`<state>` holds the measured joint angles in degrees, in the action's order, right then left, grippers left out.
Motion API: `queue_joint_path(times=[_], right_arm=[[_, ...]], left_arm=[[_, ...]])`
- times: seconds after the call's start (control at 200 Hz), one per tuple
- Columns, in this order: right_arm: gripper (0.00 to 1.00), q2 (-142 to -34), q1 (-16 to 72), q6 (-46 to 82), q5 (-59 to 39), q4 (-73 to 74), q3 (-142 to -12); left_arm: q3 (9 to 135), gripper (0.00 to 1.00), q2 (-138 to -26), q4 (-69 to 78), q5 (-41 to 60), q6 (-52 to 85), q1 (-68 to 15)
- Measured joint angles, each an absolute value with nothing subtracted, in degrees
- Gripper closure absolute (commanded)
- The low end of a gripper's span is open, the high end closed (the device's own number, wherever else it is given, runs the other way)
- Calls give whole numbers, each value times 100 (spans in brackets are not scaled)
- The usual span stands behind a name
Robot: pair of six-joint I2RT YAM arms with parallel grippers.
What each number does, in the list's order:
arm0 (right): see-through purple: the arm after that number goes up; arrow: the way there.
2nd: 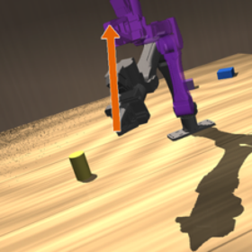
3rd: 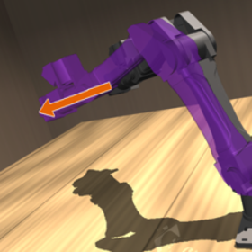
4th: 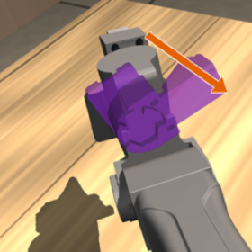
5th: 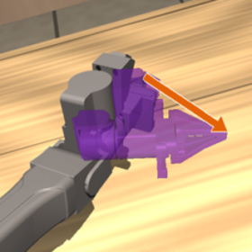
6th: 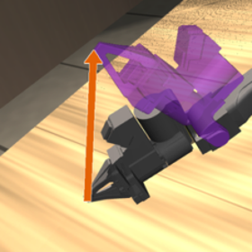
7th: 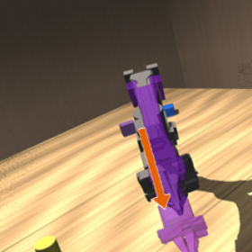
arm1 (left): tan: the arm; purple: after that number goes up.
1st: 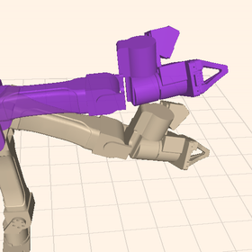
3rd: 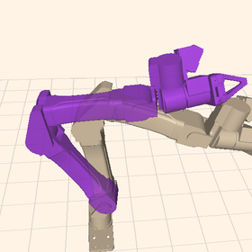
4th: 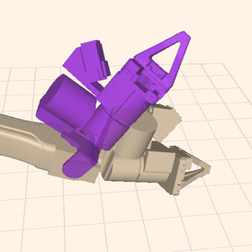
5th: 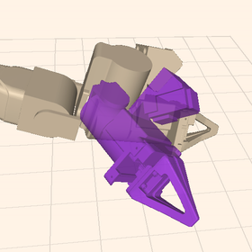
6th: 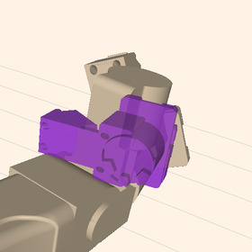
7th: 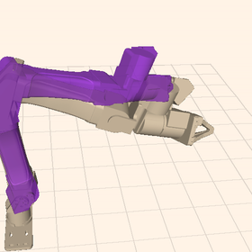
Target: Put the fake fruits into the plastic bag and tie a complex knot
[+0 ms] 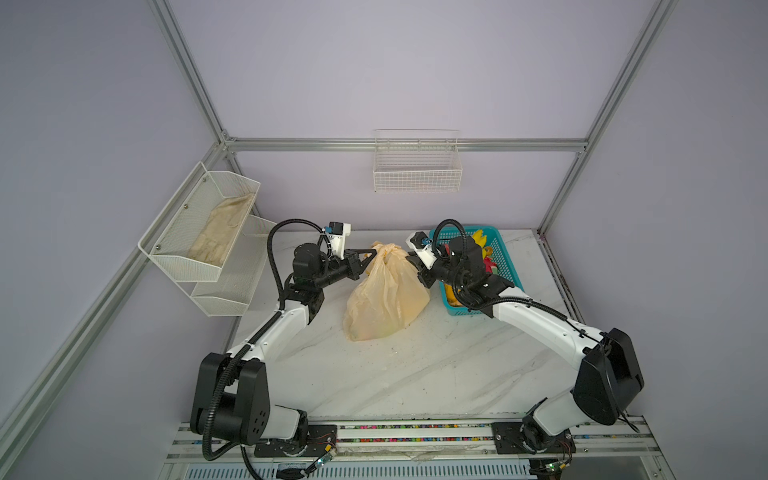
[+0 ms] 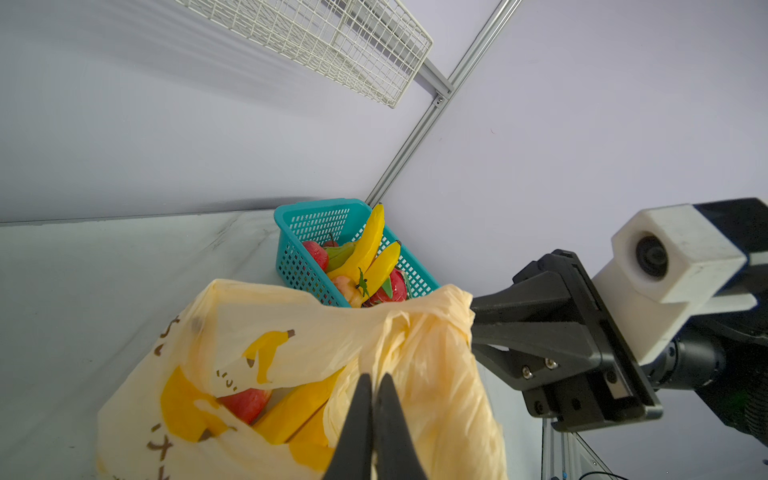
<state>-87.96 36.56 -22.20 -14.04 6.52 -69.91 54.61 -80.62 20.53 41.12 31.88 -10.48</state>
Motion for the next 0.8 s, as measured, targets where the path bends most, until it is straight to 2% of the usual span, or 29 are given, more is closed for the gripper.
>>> queue_joint_path(times=[0.04, 0.8], right_arm=[[100, -8796, 3656, -2235, -1400, 646, -6991], [100, -8298, 3658, -1229, -917, 95, -6521]], left_arm=[[5461, 100, -8062, 2053, 4110, 3188, -1048], [5459, 100, -7841, 1787, 3647, 3013, -1017]])
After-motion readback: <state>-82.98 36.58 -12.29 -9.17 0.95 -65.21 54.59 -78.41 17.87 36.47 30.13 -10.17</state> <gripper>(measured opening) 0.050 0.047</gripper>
